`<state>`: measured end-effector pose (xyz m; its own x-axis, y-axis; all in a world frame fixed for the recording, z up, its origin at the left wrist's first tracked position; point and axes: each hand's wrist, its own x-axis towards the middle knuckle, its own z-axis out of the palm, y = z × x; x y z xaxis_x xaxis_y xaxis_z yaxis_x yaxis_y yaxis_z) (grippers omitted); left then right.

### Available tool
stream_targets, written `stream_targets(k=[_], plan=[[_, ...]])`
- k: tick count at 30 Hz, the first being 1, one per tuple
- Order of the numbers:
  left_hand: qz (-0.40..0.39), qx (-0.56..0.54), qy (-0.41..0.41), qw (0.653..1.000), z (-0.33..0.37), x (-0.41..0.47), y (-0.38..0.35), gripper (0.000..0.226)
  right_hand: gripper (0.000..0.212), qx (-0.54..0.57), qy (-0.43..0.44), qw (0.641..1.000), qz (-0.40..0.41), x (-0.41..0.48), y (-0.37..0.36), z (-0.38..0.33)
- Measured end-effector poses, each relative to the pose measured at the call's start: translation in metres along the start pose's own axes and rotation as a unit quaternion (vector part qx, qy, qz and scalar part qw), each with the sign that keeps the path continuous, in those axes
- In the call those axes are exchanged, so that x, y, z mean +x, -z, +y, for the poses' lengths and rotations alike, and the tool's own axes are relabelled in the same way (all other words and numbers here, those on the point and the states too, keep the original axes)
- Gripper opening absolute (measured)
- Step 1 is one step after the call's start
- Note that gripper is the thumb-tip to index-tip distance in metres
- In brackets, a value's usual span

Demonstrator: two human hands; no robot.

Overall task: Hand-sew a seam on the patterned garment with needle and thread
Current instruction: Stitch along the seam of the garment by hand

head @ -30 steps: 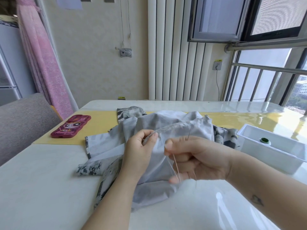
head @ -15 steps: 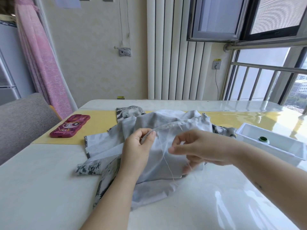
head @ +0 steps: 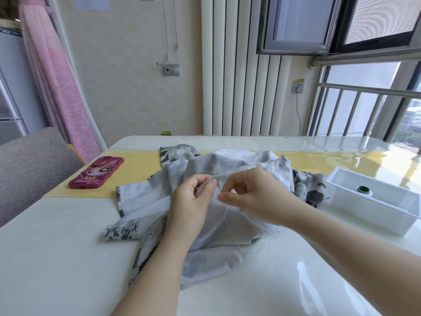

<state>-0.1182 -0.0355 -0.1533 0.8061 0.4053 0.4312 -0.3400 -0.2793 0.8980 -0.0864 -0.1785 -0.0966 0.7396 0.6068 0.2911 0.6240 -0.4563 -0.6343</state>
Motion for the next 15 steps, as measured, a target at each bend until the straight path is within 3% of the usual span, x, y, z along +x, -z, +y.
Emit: stream_targets(k=[3,5,7,11,13,15], plan=[[-0.004,0.000,0.003,1.000,0.003,-0.002,-0.001,0.009,0.020,-0.004,0.017,0.996,-0.087,-0.009,0.004,-0.003],[-0.003,0.003,0.003,1.000,0.004,-0.003,-0.001,0.008,0.018,-0.036,0.024,0.994,-0.098,-0.011,0.008,-0.002],[0.001,0.009,-0.002,1.000,0.004,-0.004,0.000,0.007,0.013,-0.068,0.038,0.994,-0.078,-0.011,0.015,-0.003],[-0.002,0.010,-0.009,1.000,0.005,-0.005,0.001,0.007,0.014,-0.094,0.045,0.993,0.050,0.000,0.036,-0.004],[-0.006,0.011,-0.009,1.000,0.006,-0.006,0.000,0.006,0.028,-0.119,0.007,0.992,0.035,0.008,0.041,-0.002],[-0.008,0.010,-0.006,1.000,0.006,-0.006,0.000,0.006,0.024,-0.158,-0.029,0.987,-0.013,0.014,0.040,0.000]])
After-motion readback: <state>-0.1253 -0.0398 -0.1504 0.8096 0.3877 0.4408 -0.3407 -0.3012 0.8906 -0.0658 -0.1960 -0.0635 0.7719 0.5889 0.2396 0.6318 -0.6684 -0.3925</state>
